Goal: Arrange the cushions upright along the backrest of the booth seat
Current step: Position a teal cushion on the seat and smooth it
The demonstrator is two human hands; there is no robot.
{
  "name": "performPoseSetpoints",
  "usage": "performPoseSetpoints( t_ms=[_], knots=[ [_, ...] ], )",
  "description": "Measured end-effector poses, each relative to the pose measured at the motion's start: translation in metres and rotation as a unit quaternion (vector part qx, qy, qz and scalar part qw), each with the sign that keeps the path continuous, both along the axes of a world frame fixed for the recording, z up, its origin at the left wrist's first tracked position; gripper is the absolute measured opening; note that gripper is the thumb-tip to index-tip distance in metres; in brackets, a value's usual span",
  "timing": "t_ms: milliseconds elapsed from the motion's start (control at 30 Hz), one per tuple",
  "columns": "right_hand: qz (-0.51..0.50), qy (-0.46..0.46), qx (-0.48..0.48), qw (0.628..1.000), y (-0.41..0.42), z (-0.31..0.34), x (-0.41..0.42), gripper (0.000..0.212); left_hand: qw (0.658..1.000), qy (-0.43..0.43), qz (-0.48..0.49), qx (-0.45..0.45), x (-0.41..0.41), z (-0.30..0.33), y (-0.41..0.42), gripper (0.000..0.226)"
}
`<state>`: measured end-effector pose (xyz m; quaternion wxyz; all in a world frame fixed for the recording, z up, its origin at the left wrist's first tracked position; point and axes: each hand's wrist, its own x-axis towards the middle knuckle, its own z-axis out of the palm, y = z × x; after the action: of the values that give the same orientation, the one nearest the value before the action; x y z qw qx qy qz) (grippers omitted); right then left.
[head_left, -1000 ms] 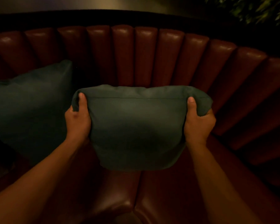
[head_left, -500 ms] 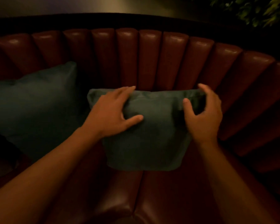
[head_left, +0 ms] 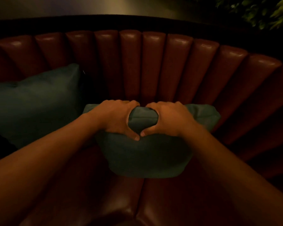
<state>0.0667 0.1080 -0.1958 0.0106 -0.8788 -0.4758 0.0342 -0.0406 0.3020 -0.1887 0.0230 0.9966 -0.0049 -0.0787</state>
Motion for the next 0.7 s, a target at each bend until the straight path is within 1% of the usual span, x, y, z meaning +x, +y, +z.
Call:
performPoseSetpoints(
  t_ms=[67, 133, 200, 267, 333, 367, 433, 500, 567, 600, 700],
  knots=[
    [0.031, -0.069, 0.048, 0.996, -0.004, -0.011, -0.003, 0.078, 0.999, -0.041, -0.023, 0.018, -0.008, -0.002, 0.007, 0.081],
    [0.076, -0.104, 0.102, 0.986, -0.008, -0.019, -0.002, 0.063, 0.993, -0.087, -0.067, 0.037, -0.012, -0.006, 0.01, 0.064],
    [0.106, -0.135, 0.163, 0.972, -0.012, -0.024, 0.002, 0.06, 0.989, -0.112, -0.095, 0.034, -0.012, -0.007, 0.008, 0.053],
    [0.107, -0.13, 0.173, 0.97, -0.014, -0.023, 0.003, 0.06, 0.987, -0.123, -0.099, 0.03, -0.009, -0.008, 0.007, 0.047],
    [0.08, -0.101, 0.141, 0.982, -0.016, -0.016, 0.003, 0.063, 0.989, -0.119, -0.086, 0.016, -0.009, -0.005, 0.006, 0.048],
    [0.062, -0.09, 0.125, 0.986, -0.018, -0.011, 0.005, 0.066, 0.99, -0.118, -0.077, 0.007, -0.01, -0.003, 0.008, 0.053],
    [0.023, -0.079, 0.102, 0.991, -0.03, -0.001, 0.014, 0.076, 0.992, -0.109, -0.055, 0.007, -0.015, 0.001, 0.016, 0.072],
    [-0.034, -0.071, 0.059, 0.995, -0.048, 0.006, 0.025, 0.091, 0.997, -0.077, -0.012, 0.008, -0.023, 0.003, 0.032, 0.088],
    [-0.087, -0.067, 0.024, 0.994, -0.067, 0.007, 0.031, 0.103, 0.998, -0.048, 0.008, -0.043, -0.032, 0.001, 0.047, 0.087],
    [-0.099, -0.067, 0.02, 0.993, -0.074, 0.006, 0.03, 0.104, 0.996, -0.043, 0.004, -0.075, -0.034, 0.0, 0.052, 0.082],
    [-0.101, -0.087, 0.029, 0.991, -0.085, 0.0, 0.028, 0.096, 0.99, -0.059, -0.002, -0.126, -0.036, -0.002, 0.054, 0.069]
  ],
)
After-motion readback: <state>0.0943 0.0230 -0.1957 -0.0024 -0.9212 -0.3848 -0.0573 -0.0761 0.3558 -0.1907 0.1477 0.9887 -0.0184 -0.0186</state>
